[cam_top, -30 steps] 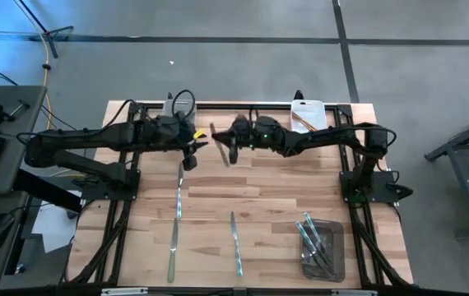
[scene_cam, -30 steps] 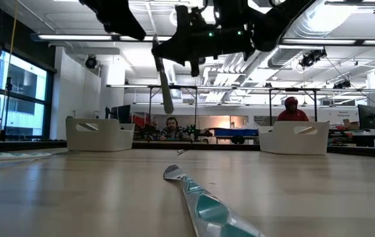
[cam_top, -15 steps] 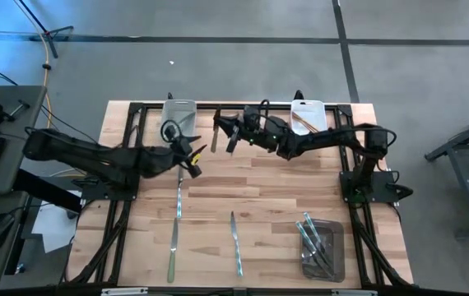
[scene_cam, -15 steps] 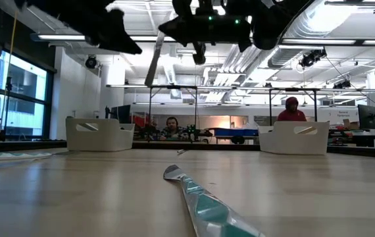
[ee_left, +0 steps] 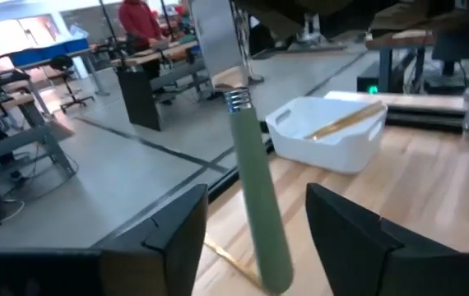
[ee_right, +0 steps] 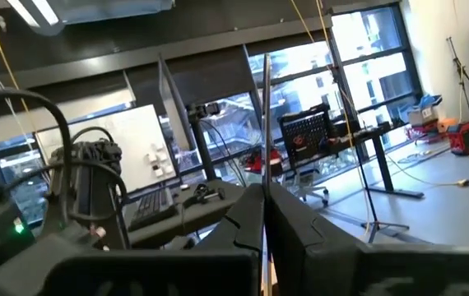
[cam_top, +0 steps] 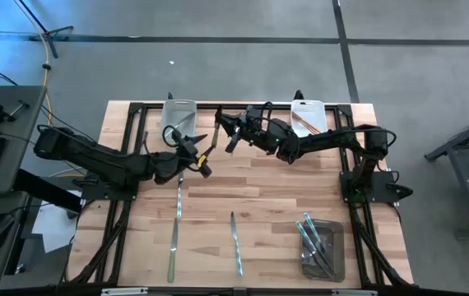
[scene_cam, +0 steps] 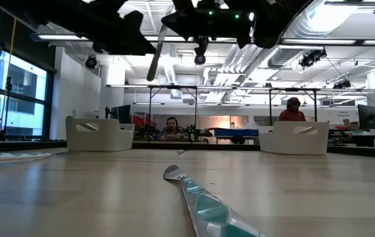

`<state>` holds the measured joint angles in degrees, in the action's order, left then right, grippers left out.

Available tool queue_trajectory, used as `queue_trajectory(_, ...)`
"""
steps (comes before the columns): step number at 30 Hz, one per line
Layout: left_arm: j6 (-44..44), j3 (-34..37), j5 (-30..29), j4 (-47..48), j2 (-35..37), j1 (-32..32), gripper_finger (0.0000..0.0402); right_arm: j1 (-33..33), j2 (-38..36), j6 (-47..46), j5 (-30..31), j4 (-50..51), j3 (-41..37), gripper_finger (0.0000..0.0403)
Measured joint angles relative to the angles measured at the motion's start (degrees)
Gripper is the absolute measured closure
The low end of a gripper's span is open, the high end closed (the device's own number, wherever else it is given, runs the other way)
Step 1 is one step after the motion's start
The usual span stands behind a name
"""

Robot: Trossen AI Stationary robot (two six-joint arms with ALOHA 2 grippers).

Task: Sort silverware by color (type)
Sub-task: Put the top green knife into the gray bin

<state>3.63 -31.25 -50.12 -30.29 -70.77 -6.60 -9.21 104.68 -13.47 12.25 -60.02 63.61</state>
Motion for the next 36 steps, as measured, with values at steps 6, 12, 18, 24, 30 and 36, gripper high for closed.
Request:
queue_trajectory(6,0.5,0.01,-5.11,-6.87,-4.85,1.48,0.0184,0.0,0.0,0.02,0.46,-1.07,0.0,0.0403)
queue_trajectory(12,0.2,-0.01,-6.18,-13.51,-7.97,2.59,0.0197,0.08,0.0,0.47,1.51,-1.17,0.0,0.0403)
queue_trajectory(18,1.35,-2.27,-6.71,-13.92,-10.84,4.12,0.0218,0.35,0.0,1.03,2.75,-1.7,0.0,0.0403)
queue_trajectory(24,4.81,-5.82,-8.8,-13.98,-14.38,4.12,0.0216,0.53,0.0,0.46,2.6,-2.27,-0.02,0.0403)
queue_trajectory(30,4.56,-6.68,-9.74,-13.84,-15.66,4.51,0.0251,1.03,0.0,1.75,2.62,-2.39,-0.02,0.0403)
queue_trajectory(36,8.25,-6.68,-11.06,-14.04,-15.62,4.07,0.0352,1.03,0.0,1.78,2.6,-2.38,-0.01,0.0403)
